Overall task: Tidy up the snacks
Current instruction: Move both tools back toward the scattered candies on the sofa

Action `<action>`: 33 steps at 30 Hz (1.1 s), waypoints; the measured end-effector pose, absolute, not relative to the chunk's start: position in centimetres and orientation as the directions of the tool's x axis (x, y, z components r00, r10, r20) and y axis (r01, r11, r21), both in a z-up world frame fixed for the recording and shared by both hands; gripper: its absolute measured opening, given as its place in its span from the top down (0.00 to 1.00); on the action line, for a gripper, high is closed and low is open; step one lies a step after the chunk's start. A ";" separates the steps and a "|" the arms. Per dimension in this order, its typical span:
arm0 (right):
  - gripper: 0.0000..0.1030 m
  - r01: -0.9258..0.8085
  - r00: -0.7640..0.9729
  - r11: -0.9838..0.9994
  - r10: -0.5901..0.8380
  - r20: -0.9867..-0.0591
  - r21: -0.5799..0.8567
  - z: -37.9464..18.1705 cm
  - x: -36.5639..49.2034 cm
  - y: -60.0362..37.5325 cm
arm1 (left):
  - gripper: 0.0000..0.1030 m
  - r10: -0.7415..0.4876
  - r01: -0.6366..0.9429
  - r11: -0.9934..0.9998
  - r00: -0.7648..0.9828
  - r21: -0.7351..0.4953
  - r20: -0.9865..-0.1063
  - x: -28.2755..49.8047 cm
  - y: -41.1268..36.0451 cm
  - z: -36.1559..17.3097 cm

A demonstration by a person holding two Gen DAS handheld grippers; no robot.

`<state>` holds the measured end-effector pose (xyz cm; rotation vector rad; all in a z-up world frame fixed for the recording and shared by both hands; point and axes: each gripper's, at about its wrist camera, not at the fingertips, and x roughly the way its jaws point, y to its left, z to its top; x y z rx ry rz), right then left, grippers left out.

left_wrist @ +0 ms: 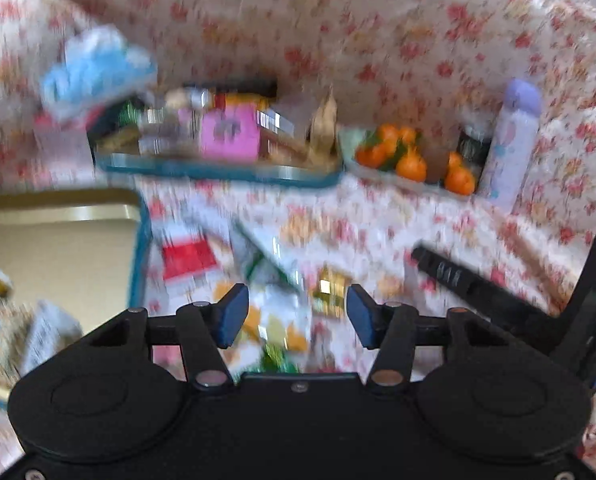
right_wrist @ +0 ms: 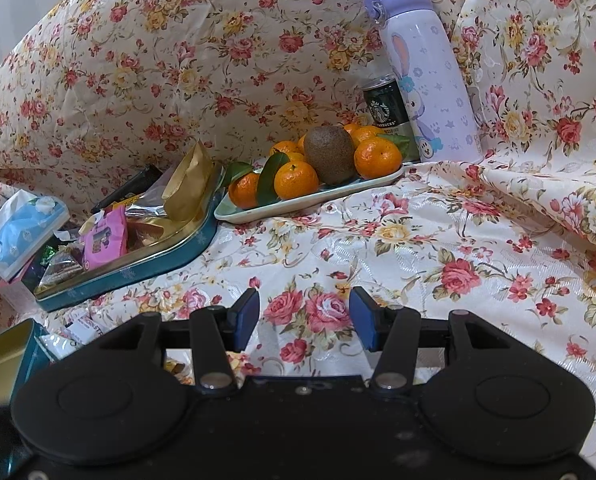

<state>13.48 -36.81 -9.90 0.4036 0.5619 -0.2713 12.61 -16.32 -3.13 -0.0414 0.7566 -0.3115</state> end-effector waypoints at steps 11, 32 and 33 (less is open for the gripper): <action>0.48 0.355 0.814 0.887 -0.137 -0.565 0.296 -9.9 13.5 -36.8 | 0.43 -0.161 -0.050 0.970 0.606 -0.239 -0.779 24.3 -14.1 -2.6; 0.48 0.356 0.815 0.884 -0.134 -0.564 0.303 -9.9 13.5 -36.7 | 0.46 -0.032 -0.042 0.997 0.557 -0.066 -0.830 23.4 -17.2 -6.0; 0.48 0.355 0.815 0.884 -0.134 -0.564 0.303 -9.9 13.5 -36.7 | 0.46 -0.053 -0.025 0.996 0.552 -0.080 -0.832 23.0 -17.7 -6.0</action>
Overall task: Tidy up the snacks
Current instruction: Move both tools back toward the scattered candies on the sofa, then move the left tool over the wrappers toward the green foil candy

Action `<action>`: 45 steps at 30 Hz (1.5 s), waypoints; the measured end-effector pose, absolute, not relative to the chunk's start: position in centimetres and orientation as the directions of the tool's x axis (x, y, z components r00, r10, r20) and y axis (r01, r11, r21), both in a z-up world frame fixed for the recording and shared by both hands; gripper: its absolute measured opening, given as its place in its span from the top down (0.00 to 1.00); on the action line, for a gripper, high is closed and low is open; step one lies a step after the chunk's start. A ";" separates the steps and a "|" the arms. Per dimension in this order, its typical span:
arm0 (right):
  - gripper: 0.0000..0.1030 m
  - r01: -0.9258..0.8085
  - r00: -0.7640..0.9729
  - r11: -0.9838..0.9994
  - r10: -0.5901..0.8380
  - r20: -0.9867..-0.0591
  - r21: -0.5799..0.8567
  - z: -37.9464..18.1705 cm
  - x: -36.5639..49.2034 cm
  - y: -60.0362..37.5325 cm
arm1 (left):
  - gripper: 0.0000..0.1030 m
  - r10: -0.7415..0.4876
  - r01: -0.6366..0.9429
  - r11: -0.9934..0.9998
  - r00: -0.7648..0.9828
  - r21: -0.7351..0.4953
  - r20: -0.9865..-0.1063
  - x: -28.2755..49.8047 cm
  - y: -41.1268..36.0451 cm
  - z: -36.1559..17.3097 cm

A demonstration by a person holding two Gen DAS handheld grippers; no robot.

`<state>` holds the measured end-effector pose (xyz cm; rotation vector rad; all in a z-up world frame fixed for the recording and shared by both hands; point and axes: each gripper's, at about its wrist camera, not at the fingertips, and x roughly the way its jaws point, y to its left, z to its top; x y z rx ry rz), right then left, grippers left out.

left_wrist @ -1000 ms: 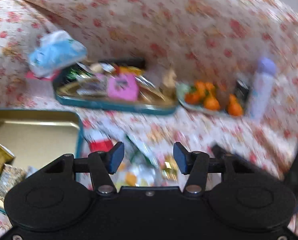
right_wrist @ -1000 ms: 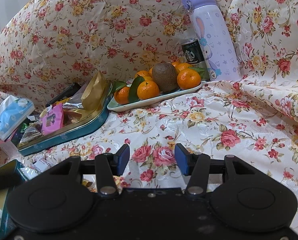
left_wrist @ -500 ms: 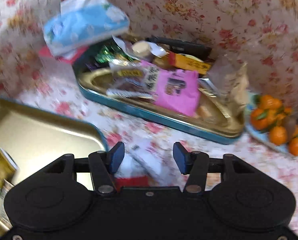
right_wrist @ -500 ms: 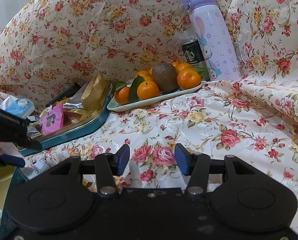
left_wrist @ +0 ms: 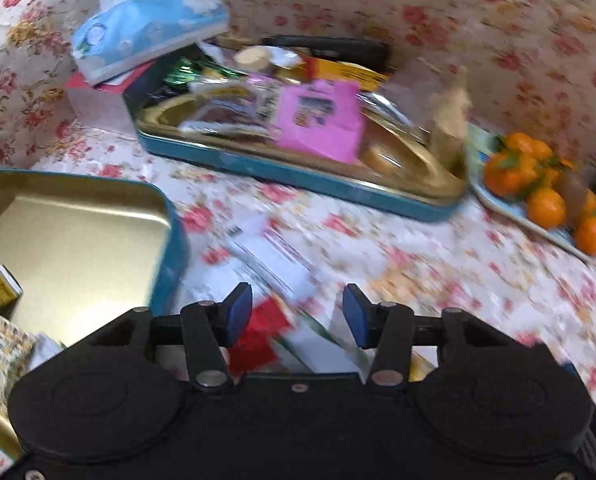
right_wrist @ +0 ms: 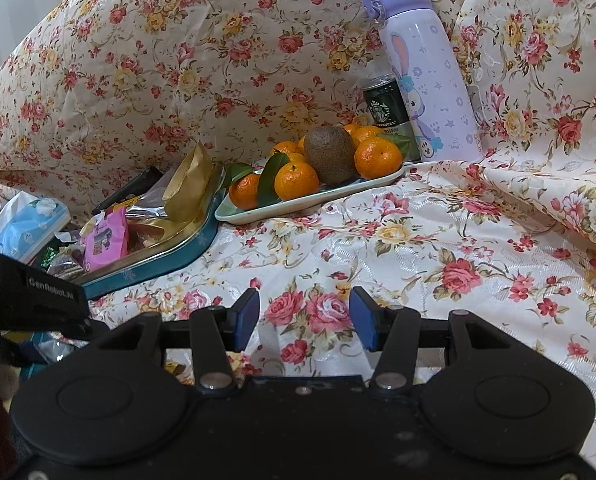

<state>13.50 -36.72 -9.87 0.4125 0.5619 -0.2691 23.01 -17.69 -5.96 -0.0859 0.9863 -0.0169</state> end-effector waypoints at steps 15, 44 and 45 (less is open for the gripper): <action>0.48 0.358 0.814 0.881 -0.132 -0.566 0.309 -10.0 13.5 -36.8 | 0.50 -0.161 0.021 0.983 0.571 -0.182 -0.805 19.2 -18.5 -3.7; 0.47 0.355 0.817 0.879 -0.126 -0.563 0.318 -9.9 13.4 -36.9 | 0.59 -0.288 0.232 0.951 0.438 -0.202 -0.852 20.9 -17.5 -6.2; 0.47 0.354 0.817 0.879 -0.125 -0.563 0.319 -9.9 13.4 -36.9 | 0.59 -0.306 0.241 0.946 0.430 -0.218 -0.850 20.6 -17.1 -6.2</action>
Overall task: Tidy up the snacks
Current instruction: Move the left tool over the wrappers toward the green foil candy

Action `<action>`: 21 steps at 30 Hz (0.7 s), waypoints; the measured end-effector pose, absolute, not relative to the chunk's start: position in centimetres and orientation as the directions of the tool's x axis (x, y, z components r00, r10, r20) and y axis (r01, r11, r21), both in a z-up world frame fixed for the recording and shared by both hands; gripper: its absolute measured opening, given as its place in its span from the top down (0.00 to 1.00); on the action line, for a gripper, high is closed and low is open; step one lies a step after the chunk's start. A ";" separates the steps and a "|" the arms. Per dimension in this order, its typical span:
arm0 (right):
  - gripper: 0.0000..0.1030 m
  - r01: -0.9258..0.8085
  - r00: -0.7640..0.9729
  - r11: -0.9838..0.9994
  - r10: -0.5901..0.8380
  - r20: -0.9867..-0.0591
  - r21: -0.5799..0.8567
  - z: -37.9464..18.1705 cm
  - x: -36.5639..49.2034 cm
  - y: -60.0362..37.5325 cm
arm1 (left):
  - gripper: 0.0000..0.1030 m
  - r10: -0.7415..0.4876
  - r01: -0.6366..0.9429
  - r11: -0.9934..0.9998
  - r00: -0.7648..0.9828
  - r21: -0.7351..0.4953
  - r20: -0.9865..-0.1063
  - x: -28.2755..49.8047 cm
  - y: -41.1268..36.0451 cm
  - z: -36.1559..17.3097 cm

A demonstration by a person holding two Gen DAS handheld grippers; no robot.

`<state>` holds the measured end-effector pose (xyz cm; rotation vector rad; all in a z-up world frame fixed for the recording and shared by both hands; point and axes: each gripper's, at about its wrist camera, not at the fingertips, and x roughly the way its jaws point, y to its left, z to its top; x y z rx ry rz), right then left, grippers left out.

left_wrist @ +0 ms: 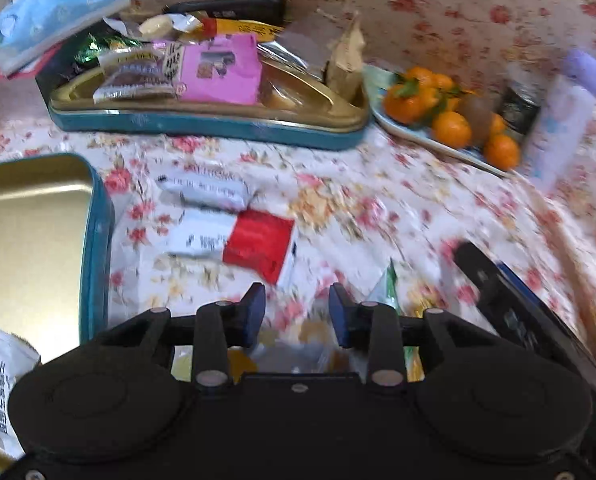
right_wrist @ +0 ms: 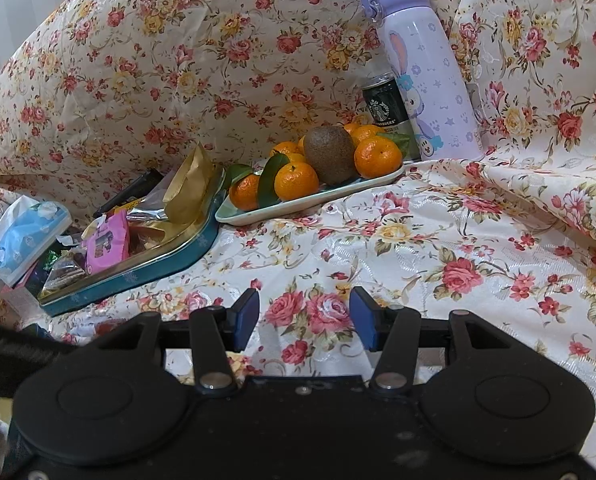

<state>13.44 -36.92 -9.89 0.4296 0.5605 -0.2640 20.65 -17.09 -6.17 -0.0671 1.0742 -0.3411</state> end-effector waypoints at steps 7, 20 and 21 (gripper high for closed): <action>0.47 0.354 0.819 0.877 -0.121 -0.561 0.327 -9.9 13.4 -37.0 | 0.58 -0.377 0.240 0.924 0.427 -0.298 -0.822 18.5 -13.3 -4.8; 0.47 0.357 0.791 0.897 -0.142 -0.595 0.261 -9.6 14.2 -36.3 | 0.58 -0.393 0.304 0.913 0.486 -0.271 -0.780 13.2 -9.4 -2.1; 0.47 0.357 0.784 0.901 -0.145 -0.603 0.247 -9.5 14.3 -36.1 | 0.58 -0.390 0.312 0.913 0.487 -0.262 -0.781 12.7 -9.3 -2.2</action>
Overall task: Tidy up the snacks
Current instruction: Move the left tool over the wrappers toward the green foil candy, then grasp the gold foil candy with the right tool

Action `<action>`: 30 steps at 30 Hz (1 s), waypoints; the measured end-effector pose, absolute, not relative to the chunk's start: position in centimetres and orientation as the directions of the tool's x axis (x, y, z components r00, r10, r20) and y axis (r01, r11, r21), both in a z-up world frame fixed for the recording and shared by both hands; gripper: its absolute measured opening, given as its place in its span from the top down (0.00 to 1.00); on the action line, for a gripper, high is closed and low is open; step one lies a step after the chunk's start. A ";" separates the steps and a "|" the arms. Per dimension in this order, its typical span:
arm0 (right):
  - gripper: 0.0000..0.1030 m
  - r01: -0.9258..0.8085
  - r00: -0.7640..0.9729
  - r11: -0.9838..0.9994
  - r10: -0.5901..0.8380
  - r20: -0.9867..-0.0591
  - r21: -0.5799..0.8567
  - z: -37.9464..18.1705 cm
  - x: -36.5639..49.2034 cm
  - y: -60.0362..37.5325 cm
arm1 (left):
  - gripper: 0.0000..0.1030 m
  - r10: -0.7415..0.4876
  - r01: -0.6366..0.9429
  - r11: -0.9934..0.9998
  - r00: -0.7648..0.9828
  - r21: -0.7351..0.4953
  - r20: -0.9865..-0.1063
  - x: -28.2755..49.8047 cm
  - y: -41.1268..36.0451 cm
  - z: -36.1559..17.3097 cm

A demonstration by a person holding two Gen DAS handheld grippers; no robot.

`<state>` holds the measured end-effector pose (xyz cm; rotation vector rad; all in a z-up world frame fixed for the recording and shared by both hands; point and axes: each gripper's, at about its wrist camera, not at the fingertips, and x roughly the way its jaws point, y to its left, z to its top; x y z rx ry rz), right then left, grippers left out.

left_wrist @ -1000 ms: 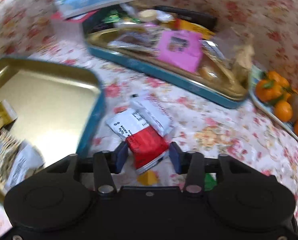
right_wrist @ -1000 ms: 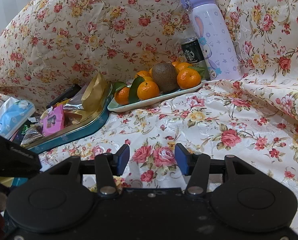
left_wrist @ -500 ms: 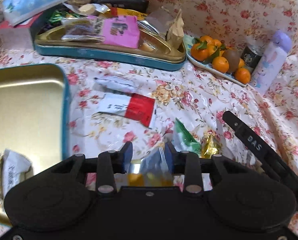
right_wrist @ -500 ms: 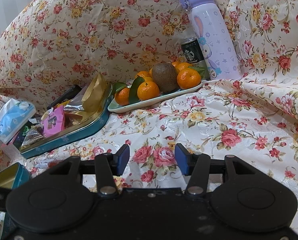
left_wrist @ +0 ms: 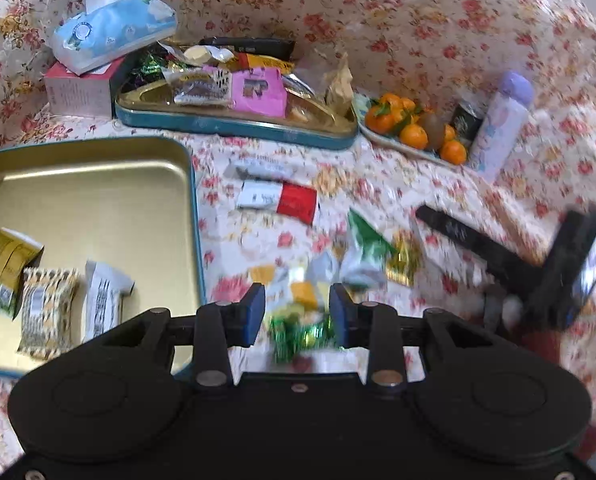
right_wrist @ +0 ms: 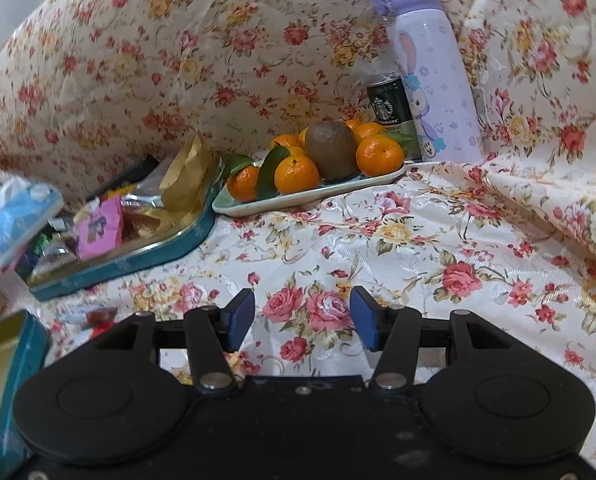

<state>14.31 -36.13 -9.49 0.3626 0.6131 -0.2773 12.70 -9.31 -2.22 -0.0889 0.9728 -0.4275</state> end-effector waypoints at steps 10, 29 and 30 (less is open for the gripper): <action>0.46 0.340 0.784 0.901 -0.114 -0.610 0.268 -4.7 11.4 -33.5 | 0.58 -0.399 0.360 0.902 0.486 -0.238 -0.778 9.4 -9.3 -2.8; 0.58 0.330 0.689 0.943 -0.204 -0.695 0.051 -8.2 13.3 -27.9 | 0.58 -0.394 0.355 0.905 0.488 -0.235 -0.779 8.5 -9.0 -3.2; 0.58 0.324 0.690 0.945 -0.207 -0.694 0.040 -8.2 13.4 -27.9 | 0.58 -0.392 0.357 0.905 0.490 -0.231 -0.779 8.5 -9.1 -3.2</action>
